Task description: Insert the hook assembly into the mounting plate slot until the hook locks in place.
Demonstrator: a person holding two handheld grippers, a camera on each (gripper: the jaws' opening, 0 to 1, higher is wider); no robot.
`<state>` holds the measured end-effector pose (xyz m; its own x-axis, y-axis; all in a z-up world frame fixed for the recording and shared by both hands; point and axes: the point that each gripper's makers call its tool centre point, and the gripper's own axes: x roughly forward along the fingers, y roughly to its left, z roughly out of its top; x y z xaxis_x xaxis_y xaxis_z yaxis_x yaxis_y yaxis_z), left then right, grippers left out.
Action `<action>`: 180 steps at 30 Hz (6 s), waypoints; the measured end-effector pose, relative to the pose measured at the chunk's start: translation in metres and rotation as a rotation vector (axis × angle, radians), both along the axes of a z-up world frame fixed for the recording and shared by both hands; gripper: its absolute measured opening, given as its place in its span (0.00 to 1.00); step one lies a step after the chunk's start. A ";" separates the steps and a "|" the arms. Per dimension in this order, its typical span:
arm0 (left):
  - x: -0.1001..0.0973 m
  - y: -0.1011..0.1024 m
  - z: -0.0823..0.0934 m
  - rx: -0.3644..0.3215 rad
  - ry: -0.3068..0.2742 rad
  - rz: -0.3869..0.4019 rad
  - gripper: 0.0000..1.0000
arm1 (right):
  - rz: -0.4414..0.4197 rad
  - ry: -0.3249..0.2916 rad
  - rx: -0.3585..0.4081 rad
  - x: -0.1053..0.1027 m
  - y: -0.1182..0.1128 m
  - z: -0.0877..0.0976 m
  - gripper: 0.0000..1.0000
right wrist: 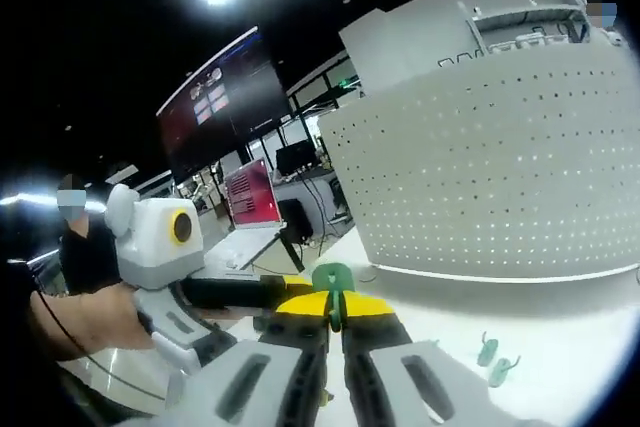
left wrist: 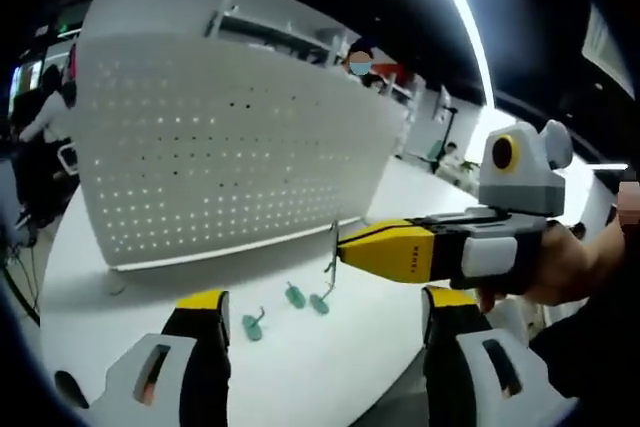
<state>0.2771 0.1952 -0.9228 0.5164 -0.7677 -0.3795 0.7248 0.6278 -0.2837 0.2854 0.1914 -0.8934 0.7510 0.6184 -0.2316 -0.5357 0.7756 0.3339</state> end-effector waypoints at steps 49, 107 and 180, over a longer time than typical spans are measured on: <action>0.015 0.038 0.012 -0.069 0.044 0.093 1.00 | -0.554 -0.378 -0.102 0.163 -0.106 0.068 0.00; 0.024 0.049 -0.019 0.026 0.076 0.104 0.96 | -0.677 -0.333 -0.128 0.228 -0.133 0.086 0.04; -0.039 0.066 -0.072 0.132 0.226 0.095 1.00 | 0.164 0.341 -0.311 -0.028 -0.040 -0.156 0.23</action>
<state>0.2382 0.2611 -0.9949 0.4746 -0.6561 -0.5868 0.5883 0.7323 -0.3429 0.2578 0.1510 -1.0492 0.4986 0.5847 -0.6400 -0.5594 0.7810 0.2778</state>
